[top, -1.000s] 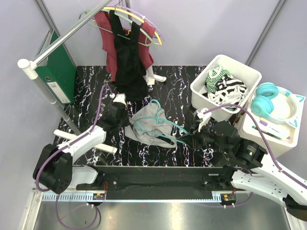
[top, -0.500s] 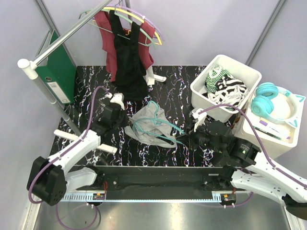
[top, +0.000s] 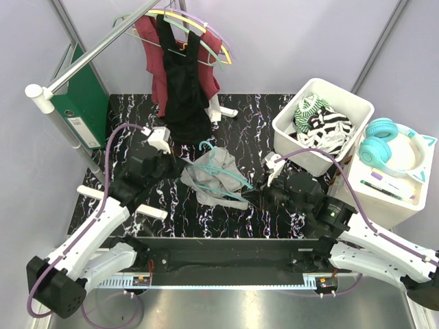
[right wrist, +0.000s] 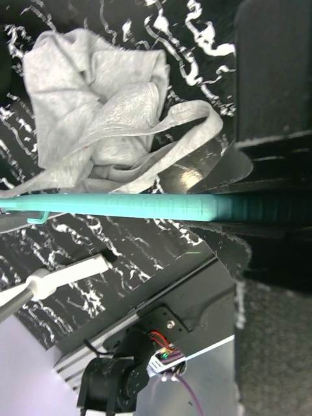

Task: Place the tank top on the hanger

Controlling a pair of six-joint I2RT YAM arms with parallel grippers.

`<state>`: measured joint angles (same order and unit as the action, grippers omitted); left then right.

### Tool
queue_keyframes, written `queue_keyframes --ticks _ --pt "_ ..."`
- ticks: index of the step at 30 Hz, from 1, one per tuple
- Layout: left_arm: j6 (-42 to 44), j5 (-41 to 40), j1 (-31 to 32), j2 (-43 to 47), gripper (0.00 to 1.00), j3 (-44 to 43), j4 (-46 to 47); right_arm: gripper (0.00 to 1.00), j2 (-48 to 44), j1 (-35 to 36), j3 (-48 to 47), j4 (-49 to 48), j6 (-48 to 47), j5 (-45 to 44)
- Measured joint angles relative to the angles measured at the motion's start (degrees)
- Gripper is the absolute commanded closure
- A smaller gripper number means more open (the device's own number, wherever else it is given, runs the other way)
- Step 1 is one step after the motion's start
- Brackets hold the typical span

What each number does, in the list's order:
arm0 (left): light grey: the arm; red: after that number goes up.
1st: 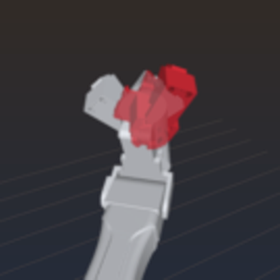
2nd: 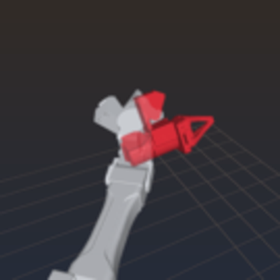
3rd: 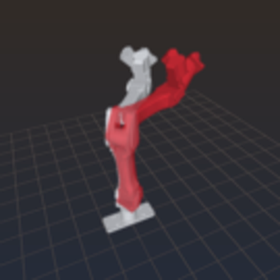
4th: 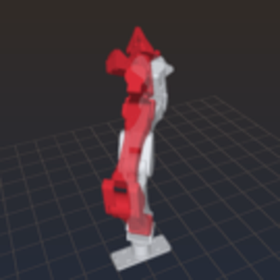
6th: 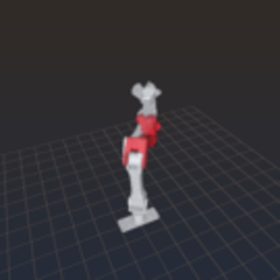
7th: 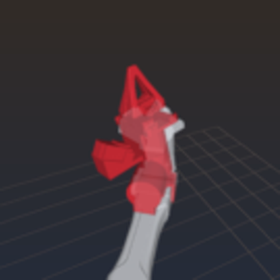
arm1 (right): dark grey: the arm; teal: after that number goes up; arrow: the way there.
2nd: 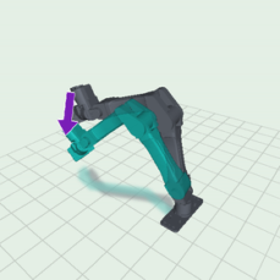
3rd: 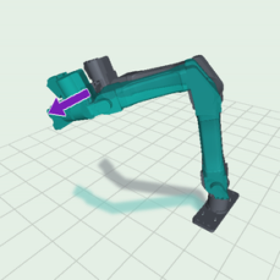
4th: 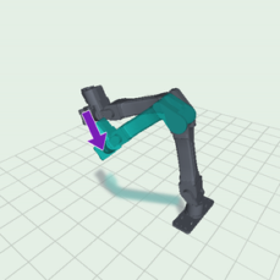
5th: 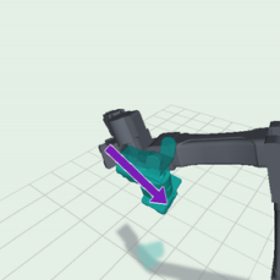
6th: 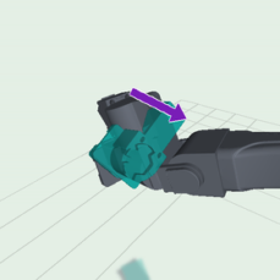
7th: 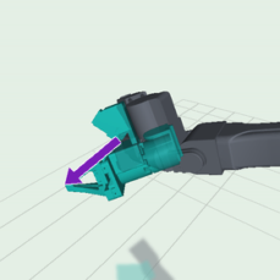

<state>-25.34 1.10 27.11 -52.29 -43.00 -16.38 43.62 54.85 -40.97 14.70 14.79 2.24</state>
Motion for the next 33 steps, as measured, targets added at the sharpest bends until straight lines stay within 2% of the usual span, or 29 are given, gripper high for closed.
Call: queue_keyframes --ticks 7,14,16,17,20,24,33 --pt "-1.14 2.91 0.59 1.7 1.0 -3.54 -0.66 1.0 1.99 0.0 2.73 -8.66 -0.02 0.46" --pt "-1.46 2.6 4.83 1.75 0.99 -4.79 -2.12 1.0 2.01 0.0 5.03 -14.78 -0.33 0.17" --pt "-1.22 1.46 5.03 1.92 0.88 -5.2 -3.23 1.0 2.01 0.02 5.22 -15.78 -0.55 0.09" --pt "-1.07 0.81 5.03 2.08 0.68 -5.31 -3.72 1.0 2.01 0.0 5.33 -16.24 -0.66 -0.02" --pt "-0.33 -1.07 5.01 2.91 0.42 -5.51 -5.29 1.0 2.08 0.0 5.49 -17.09 -0.87 -0.2" --pt "0.33 -2.38 5.03 4.94 0.31 -6.08 -7.26 1.0 2.1 0.0 6.01 -18.08 -1.05 -0.26" --pt "1.53 -3.21 5.16 8.28 0.3 -8.87 -7.69 1.0 2.36 0.0 7.58 -21.0 -1.05 -0.28"
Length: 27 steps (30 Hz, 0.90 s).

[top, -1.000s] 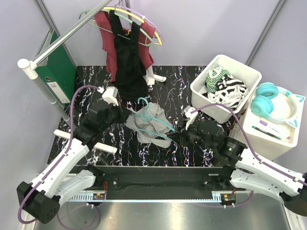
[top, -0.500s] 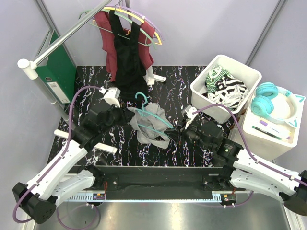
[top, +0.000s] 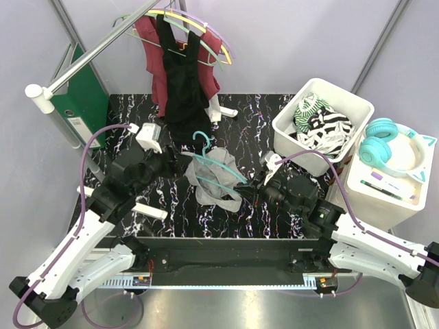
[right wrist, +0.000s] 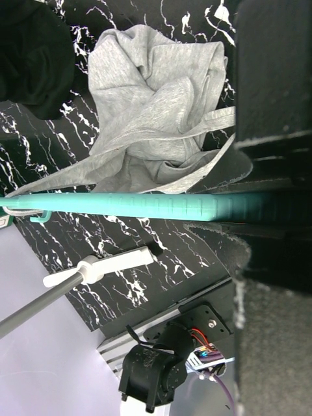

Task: Place the tank top on the hanger

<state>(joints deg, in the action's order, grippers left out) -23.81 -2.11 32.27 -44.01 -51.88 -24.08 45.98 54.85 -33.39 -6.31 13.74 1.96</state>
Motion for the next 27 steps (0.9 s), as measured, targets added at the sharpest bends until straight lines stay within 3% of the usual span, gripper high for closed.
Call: queue_keyframes --ticks 8,16,24,27 --pt "1.4 -0.26 7.48 -4.57 0.31 -2.05 4.87 1.0 1.68 0.0 0.0 -2.1 0.04 0.09" --pt "1.57 -3.04 8.2 -9.79 0.33 -2.43 8.74 1.0 1.7 0.0 0.0 -2.8 0.26 0.66" --pt "1.86 -5.33 8.31 -10.25 0.55 -2.29 11.74 1.0 2.36 0.0 0.0 -3.76 0.76 1.05" --pt "2.03 -5.4 8.31 -11.02 0.57 -2.27 12.66 1.0 2.91 0.0 0.0 -4.66 1.25 1.27"
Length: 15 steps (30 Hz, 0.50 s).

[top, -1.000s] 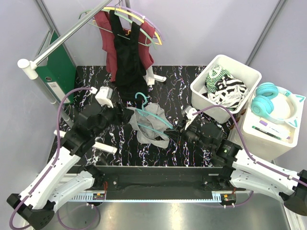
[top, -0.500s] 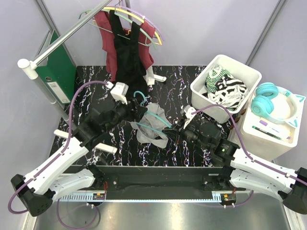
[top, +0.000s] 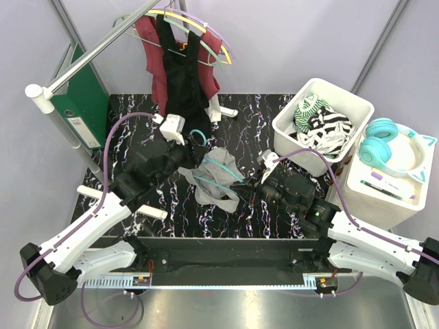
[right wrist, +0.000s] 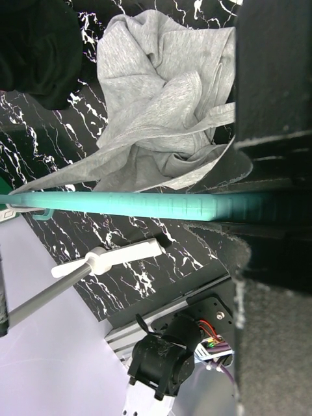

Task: Place the tank top on the hanger

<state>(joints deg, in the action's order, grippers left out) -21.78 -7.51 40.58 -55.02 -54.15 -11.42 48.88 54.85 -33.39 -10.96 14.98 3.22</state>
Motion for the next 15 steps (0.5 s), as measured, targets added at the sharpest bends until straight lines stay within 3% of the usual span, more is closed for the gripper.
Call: queue_keyframes --ticks 6,9,11,15 --pt "0.39 0.17 0.04 -1.51 0.57 0.55 0.68 1.0 0.15 0.0 0.0 -1.46 0.66 0.63" --pt "0.42 0.13 0.04 -1.55 0.72 1.09 0.87 1.0 0.15 0.0 0.0 -1.88 0.92 0.94" --pt "0.55 0.42 0.04 -1.62 1.0 1.42 0.85 1.0 0.15 0.0 0.0 -1.88 1.05 0.92" --pt "0.96 0.17 0.2 -1.66 1.0 1.49 0.9 1.0 0.15 0.0 0.11 -1.99 1.44 0.74"
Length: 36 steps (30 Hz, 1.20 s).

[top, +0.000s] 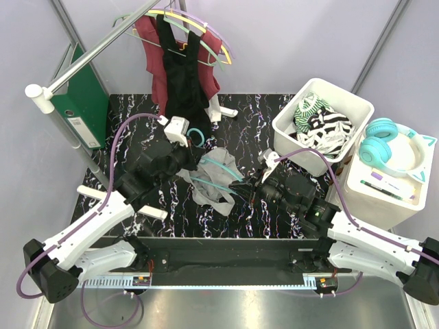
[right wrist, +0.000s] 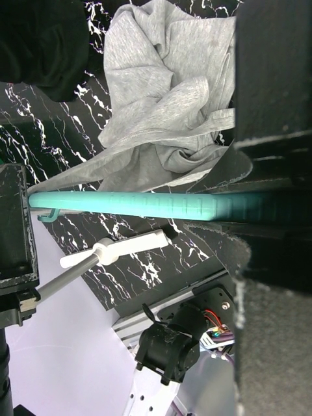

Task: Place the tank top on the hanger

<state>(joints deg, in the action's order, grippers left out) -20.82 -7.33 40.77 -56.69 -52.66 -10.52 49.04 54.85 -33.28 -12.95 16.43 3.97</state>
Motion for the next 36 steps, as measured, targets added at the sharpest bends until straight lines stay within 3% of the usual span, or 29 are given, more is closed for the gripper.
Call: queue_keyframes --ticks 6,8,11,12,14,15,17,21,29,36 --pt "1.38 -0.37 0.02 -0.02 1.0 -0.02 -0.57 1.0 0.0 0.0 0.92 -0.96 0.44 0.04" --pt "1.68 -0.46 0.07 -0.02 1.0 -0.02 -0.79 0.93 0.0 0.0 1.25 -1.11 0.52 0.07" --pt "2.12 -0.7 0.17 0.07 1.0 -0.02 -1.03 0.53 0.04 0.0 1.33 -1.2 0.57 0.07" --pt "2.43 -0.85 0.22 0.13 1.0 -0.02 -1.07 0.35 0.11 0.0 1.33 -1.22 0.7 0.09" --pt "3.21 -2.14 0.2 0.35 1.0 -0.02 -1.81 0.24 0.2 0.0 1.31 -1.36 0.76 0.07" --pt "3.8 -3.08 0.2 0.39 1.0 -0.02 -2.03 0.1 0.2 0.0 1.31 -1.33 0.79 0.04" --pt "4.85 -4.94 0.2 0.39 1.0 -0.02 -2.38 0.04 0.2 0.0 1.16 -0.61 0.59 -0.24" --pt "7.19 -8.2 0.2 0.7 1.0 0.7 -1.95 0.0 -1.49 0.02 0.9 2.45 0.26 -1.86" --pt "9.09 -12.72 0.2 2.1 1.0 3.15 -1.75 0.0 -13.88 0.0 0.74 13.03 0.83 -11.15" --pt "9.51 -16.0 0.2 1.73 1.0 4.15 -0.55 0.15 -10.47 0.02 4.94 14.58 5.25 -11.39"
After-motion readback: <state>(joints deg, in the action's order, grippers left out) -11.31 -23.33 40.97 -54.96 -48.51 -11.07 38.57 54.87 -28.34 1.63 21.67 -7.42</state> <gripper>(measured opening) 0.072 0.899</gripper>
